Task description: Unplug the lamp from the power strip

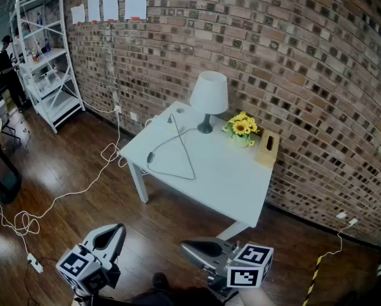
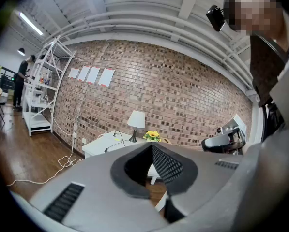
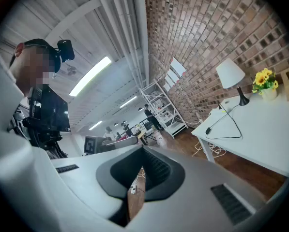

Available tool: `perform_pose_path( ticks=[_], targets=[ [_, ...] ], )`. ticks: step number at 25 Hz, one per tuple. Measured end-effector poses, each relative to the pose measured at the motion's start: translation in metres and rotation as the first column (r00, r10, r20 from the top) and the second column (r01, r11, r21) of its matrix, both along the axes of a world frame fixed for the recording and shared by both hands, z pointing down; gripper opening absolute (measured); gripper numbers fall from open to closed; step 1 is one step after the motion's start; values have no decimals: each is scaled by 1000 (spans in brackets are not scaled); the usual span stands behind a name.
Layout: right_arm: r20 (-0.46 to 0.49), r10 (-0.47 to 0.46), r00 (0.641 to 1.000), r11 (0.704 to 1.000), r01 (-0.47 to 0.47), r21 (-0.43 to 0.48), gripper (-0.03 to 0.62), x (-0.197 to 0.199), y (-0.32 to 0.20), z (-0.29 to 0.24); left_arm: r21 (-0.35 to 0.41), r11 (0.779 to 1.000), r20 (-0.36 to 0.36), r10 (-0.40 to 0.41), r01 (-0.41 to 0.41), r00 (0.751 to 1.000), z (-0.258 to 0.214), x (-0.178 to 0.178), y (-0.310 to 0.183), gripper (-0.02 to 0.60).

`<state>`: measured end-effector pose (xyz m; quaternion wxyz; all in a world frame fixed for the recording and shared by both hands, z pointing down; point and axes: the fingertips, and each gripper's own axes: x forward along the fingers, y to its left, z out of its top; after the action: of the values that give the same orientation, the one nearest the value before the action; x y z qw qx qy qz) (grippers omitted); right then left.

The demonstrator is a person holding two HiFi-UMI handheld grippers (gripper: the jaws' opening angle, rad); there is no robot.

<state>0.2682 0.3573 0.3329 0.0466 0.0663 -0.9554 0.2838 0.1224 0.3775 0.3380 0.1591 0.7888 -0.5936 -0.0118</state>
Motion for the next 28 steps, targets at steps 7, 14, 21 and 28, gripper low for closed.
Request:
perform_pose_path(
  ticks=[7, 14, 21, 28],
  targets=[
    [-27, -6, 1000, 1000, 6, 7, 0, -39, 12, 2, -8, 1000, 0, -12, 12, 1000, 6, -46, 12, 8],
    [-136, 42, 990, 997, -34, 65, 0, -64, 12, 20, -6, 1000, 9, 5, -5, 1000, 12, -67, 14, 8],
    [-126, 45, 991, 997, -36, 67, 0, -73, 5, 17, -36, 999, -43, 11, -13, 999, 28, -75, 11, 8],
    [-139, 12, 990, 995, 2, 96, 0, -94, -13, 21, -25, 998, -15, -55, 55, 998, 26, -101, 9, 8]
  ],
)
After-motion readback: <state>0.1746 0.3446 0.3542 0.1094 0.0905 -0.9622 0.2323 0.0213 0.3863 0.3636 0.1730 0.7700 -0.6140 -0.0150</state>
